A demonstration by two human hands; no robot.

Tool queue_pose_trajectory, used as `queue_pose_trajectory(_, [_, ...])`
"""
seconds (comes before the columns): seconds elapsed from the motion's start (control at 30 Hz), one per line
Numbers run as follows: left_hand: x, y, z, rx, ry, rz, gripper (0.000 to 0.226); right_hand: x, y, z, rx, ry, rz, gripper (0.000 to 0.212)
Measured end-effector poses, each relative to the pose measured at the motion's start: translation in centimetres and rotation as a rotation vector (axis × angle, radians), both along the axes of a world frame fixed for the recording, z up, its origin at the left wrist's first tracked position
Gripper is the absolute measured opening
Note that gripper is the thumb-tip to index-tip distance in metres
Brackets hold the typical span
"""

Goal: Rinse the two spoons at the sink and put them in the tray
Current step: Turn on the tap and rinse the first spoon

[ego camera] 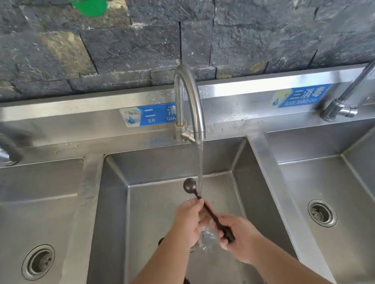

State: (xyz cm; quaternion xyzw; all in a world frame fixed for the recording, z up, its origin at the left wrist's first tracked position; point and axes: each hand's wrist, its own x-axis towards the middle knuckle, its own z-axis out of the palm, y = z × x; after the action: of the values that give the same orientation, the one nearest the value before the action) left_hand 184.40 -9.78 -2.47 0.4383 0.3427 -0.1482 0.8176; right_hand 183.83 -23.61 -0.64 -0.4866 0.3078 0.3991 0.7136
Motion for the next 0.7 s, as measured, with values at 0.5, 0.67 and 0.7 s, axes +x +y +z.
queue_pose_trajectory(0.5, [-0.7,-1.7,-0.4,-0.016,0.219,-0.001,0.008,-6.5,0.0,1.9,-0.493,-0.285,0.171,0.03])
queue_pose_trajectory(0.67, [-1.4,-2.3,0.5,-0.091,0.21,-0.063,0.02,-6.6,1.0,2.4,-0.7,-0.393,0.243,0.031])
queue_pose_trajectory(0.7, [-1.6,-2.5,0.8,-0.091,0.2,-0.095,0.018,-6.6,1.1,2.5,-0.699,-0.398,0.23,0.03])
